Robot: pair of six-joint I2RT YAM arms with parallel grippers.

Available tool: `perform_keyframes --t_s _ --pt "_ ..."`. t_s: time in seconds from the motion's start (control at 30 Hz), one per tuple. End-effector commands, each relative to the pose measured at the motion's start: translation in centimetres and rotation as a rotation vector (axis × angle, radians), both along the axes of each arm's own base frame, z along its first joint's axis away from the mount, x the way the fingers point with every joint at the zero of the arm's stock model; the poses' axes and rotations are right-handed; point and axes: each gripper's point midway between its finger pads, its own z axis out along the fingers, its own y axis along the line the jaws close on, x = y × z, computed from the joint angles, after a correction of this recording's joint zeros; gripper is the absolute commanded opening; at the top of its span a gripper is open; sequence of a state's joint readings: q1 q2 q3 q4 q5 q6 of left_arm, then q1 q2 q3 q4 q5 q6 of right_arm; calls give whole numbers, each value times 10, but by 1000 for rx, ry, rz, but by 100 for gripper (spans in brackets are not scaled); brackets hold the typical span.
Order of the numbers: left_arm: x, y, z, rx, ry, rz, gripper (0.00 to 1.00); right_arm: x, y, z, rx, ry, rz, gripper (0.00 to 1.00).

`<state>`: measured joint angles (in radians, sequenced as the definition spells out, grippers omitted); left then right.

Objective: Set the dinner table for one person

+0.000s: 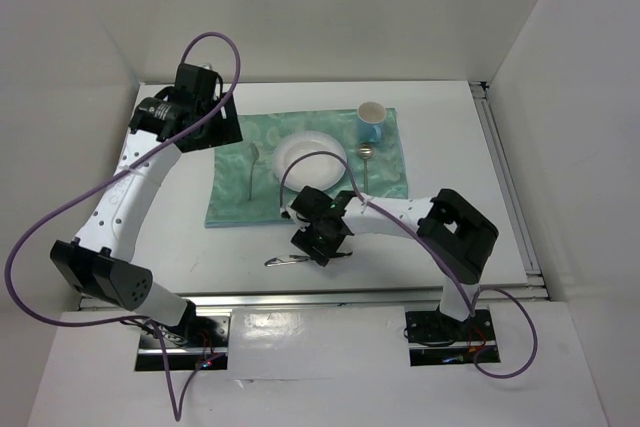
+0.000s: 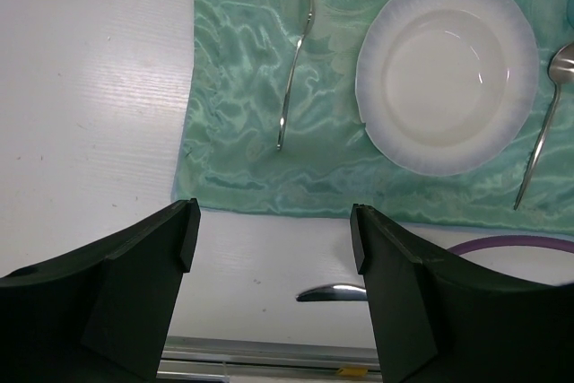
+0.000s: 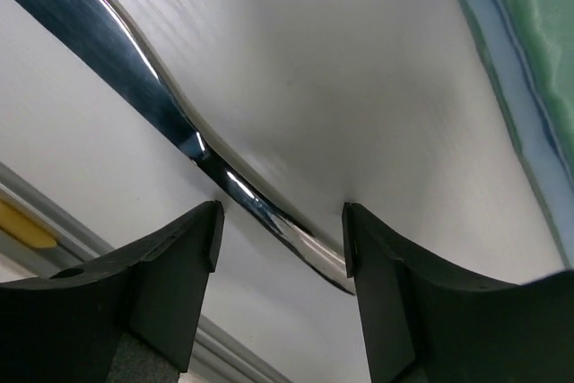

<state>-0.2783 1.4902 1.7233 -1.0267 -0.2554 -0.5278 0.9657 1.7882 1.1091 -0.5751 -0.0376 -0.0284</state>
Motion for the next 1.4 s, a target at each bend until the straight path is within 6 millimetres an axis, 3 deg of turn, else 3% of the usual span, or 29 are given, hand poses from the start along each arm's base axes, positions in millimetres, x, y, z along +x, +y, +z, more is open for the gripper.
perform_keyframes --t_s 0.0,0.33,0.47,0.57,0.7,0.9,1.0,1.23,1.37 --pt "1 -1 13 -18 -37 -5 86 21 27 10 65 -112 19 64" --pt "2 0 14 -12 -39 2 86 0 17 -15 22 -47 51 30" --pt "2 0 14 -12 -39 2 86 -4 14 -21 -11 -65 53 19" --pt "1 0 10 -9 -30 2 86 -5 13 -23 -32 -98 60 16" --pt "2 -2 8 -16 -28 -4 85 -4 20 -3 -13 -180 74 6" --pt "2 -2 8 -16 -28 -4 85 11 31 50 50 -299 57 2" --pt "4 -4 9 -31 -37 -4 85 18 32 61 38 -327 62 2" --pt "4 -4 9 -31 -37 -4 85 29 17 81 31 -412 -23 1" --pt "4 -4 9 -31 -37 -4 85 58 -6 98 81 -390 -226 0"
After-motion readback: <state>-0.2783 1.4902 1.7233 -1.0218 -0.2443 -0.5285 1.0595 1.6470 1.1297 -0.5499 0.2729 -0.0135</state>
